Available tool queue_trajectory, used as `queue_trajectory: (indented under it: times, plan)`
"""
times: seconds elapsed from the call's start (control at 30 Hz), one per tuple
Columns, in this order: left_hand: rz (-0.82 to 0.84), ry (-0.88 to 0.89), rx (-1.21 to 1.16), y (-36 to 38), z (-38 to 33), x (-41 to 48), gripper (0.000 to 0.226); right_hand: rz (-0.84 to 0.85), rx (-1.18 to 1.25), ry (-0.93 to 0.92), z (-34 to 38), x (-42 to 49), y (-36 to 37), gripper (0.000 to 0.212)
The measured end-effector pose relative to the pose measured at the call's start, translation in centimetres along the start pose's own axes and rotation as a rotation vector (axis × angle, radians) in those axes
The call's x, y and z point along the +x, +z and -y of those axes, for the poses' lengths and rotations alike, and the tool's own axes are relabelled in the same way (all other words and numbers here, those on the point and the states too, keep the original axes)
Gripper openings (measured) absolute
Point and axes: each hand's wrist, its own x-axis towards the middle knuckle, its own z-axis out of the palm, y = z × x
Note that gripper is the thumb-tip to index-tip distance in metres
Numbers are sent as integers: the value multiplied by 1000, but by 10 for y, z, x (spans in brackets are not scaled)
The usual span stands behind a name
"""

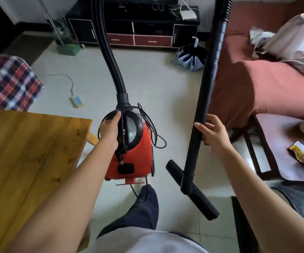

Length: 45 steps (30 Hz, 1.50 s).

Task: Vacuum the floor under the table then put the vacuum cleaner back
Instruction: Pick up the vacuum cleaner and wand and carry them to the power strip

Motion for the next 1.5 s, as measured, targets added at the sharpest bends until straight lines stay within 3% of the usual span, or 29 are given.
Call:
queue_trajectory:
  times: [0.43, 0.57, 0.87, 1.13, 1.5]
  plan:
    - [-14, -26, -55, 80, -111, 155, 29, 80, -21, 37, 78, 211, 69, 32]
    - [-54, -20, -73, 104, -138, 195, 25, 176, -7, 29, 95, 271, 93, 22]
    - [-222, -89, -168, 147, -194, 282, 26, 375, -31, 39, 139, 428, 149, 22]
    - [-400, -102, -198, 147, -227, 343, 33, 547, -91, 44, 164, 519, 214, 24]
    - [-520, -184, -176, 100, -252, 425, 33, 678, -140, 61, 177, 583, 333, 25]
